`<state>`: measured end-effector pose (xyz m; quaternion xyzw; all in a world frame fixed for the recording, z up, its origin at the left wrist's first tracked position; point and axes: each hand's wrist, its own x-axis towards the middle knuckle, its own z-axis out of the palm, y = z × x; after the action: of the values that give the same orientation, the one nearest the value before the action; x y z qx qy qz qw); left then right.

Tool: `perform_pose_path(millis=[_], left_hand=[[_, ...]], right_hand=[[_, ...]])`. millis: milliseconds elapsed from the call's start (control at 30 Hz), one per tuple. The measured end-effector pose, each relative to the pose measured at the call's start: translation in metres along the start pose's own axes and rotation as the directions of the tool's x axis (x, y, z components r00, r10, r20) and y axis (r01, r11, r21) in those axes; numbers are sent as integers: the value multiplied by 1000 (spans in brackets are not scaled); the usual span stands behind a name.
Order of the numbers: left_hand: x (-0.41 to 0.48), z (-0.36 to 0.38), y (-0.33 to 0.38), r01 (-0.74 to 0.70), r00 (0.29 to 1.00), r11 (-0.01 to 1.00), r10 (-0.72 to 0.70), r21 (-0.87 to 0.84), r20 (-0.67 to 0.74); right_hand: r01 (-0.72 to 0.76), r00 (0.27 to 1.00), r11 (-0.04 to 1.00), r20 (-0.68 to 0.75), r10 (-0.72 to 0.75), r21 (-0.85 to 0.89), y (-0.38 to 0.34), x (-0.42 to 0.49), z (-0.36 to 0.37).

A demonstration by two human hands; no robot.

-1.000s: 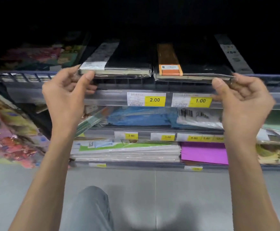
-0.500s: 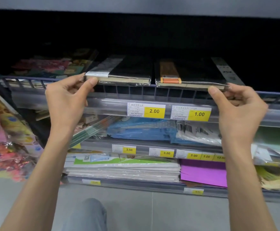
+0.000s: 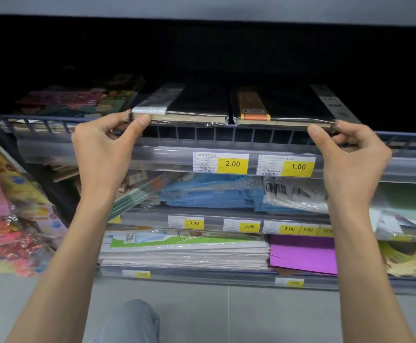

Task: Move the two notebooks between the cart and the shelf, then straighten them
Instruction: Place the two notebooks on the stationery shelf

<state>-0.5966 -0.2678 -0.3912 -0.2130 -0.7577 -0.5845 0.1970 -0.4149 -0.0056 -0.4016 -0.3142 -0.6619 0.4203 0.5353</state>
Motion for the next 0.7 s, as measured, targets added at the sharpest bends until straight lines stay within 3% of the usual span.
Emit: perform_pose_path(millis=[500,700], left_hand=[[-5,-1,6,-34,999,996,37,77,-32],[-5,-1,3,-63,997,990,68,126,-36]], right_hand=[[-13,1000,999,26,14,-45,-5,2,-3],[10,999,989,45,-4,-145,-7,1,-8]])
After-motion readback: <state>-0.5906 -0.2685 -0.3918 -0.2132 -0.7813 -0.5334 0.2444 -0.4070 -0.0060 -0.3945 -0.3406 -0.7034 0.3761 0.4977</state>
